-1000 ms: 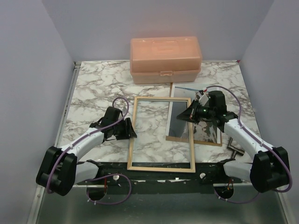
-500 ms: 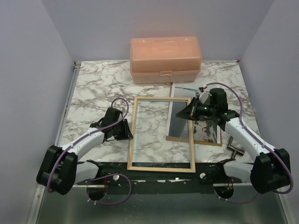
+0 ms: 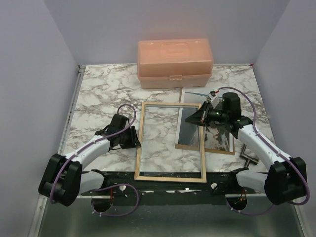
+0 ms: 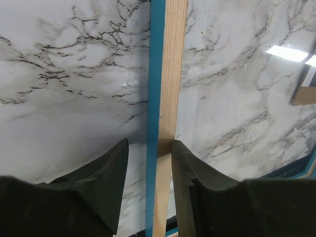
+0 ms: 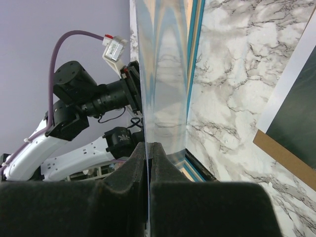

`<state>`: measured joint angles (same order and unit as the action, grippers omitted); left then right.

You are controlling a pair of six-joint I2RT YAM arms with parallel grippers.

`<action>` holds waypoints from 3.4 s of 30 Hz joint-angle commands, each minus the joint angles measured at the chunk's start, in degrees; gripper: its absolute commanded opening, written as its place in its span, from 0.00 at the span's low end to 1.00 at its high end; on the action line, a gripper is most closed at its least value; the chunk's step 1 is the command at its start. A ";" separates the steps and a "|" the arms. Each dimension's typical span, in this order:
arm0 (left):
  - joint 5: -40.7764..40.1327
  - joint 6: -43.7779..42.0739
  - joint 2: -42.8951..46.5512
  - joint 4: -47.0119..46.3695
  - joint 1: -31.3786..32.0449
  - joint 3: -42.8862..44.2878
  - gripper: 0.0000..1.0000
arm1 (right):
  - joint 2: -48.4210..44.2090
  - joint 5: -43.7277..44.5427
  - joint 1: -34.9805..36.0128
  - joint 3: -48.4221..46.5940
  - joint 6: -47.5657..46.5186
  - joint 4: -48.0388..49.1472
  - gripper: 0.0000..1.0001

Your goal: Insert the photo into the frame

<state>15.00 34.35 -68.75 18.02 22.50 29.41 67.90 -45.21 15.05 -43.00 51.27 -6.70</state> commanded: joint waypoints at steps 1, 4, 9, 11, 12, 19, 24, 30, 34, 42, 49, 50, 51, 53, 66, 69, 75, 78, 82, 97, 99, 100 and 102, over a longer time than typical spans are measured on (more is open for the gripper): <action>-2.74 -0.42 2.52 0.33 -0.09 -1.24 0.40 | -0.16 -3.10 0.15 0.27 1.77 2.82 0.01; -3.91 -0.26 3.80 0.75 -0.07 -1.61 0.36 | -0.03 -3.61 0.16 0.88 2.73 4.27 0.01; -3.40 -0.33 4.59 0.00 -0.09 -2.07 0.31 | 0.10 -3.74 0.14 0.91 3.10 4.59 0.01; -3.19 -0.33 4.36 -0.14 -0.13 -2.03 0.28 | 0.11 -3.66 0.11 0.99 3.18 4.63 0.01; -3.08 -0.42 4.02 -0.10 -0.09 -1.89 0.26 | 0.14 -3.57 0.11 1.02 3.32 4.68 0.01; -3.67 -1.08 -0.18 1.52 -0.09 0.01 0.23 | -0.44 -1.29 0.15 2.92 6.36 5.21 0.01; -3.41 -1.25 -0.64 1.49 -0.08 0.13 0.21 | -0.66 -0.87 0.16 4.30 8.88 7.72 0.01; -3.31 -1.31 -0.88 1.37 -0.01 0.12 0.18 | -0.75 -0.32 0.16 4.58 9.47 8.05 0.01; -3.32 -1.39 -1.02 1.34 -0.07 0.12 0.16 | -1.02 0.18 0.16 5.08 9.73 7.42 0.01; -3.22 -1.39 -1.30 1.31 -0.01 0.23 0.16 | -1.41 1.31 0.16 7.11 10.18 7.46 0.01; -3.11 -1.39 -1.28 1.27 0.00 0.21 0.16 | -2.02 2.98 0.16 7.32 9.36 6.81 0.01; -3.18 -1.39 -1.36 1.26 -0.03 0.21 0.16 | -2.15 3.49 0.13 7.37 9.11 6.79 0.01; -3.14 -1.39 -1.39 1.24 -0.05 0.21 0.16 | -2.24 3.70 0.16 7.42 8.80 6.79 0.01; -3.12 -1.47 -1.47 1.27 -0.01 0.27 0.16 | -2.29 4.05 0.16 7.54 8.14 4.67 0.01; -2.96 -1.48 -1.74 1.23 0.00 0.30 0.16 | -1.67 4.64 0.16 8.90 6.49 4.25 0.01; -2.96 -1.48 -1.83 1.23 0.00 0.30 0.16 | -2.39 4.78 0.16 8.60 6.24 3.51 0.01; -2.90 -1.52 -1.91 1.29 0.00 0.30 0.16 | -3.43 5.66 0.15 7.73 3.91 1.52 0.01; -2.88 -1.50 -1.94 1.23 0.00 0.29 0.16 | -2.64 5.44 0.16 7.60 3.02 1.81 0.01; -2.79 -1.53 -2.06 1.24 0.00 0.25 0.16 | -1.52 4.58 0.17 6.56 1.61 2.50 0.01; -2.39 -1.65 -2.79 1.32 0.00 0.61 0.16 | 1.88 2.37 0.16 4.38 3.23 7.84 0.01; -2.39 -1.74 -2.88 1.35 -0.02 0.64 0.16 | 2.47 1.69 0.14 5.05 3.95 9.41 0.01; -2.44 -1.69 -2.86 1.33 0.00 0.65 0.16 | 2.59 1.35 0.16 5.37 4.32 10.04 0.01; -2.47 -1.73 -2.88 1.32 0.00 0.65 0.16 | 2.56 0.78 0.11 6.35 5.27 11.91 0.01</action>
<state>14.63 34.28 -69.82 17.85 22.50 30.74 69.93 -41.93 14.94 -37.32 54.48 -0.45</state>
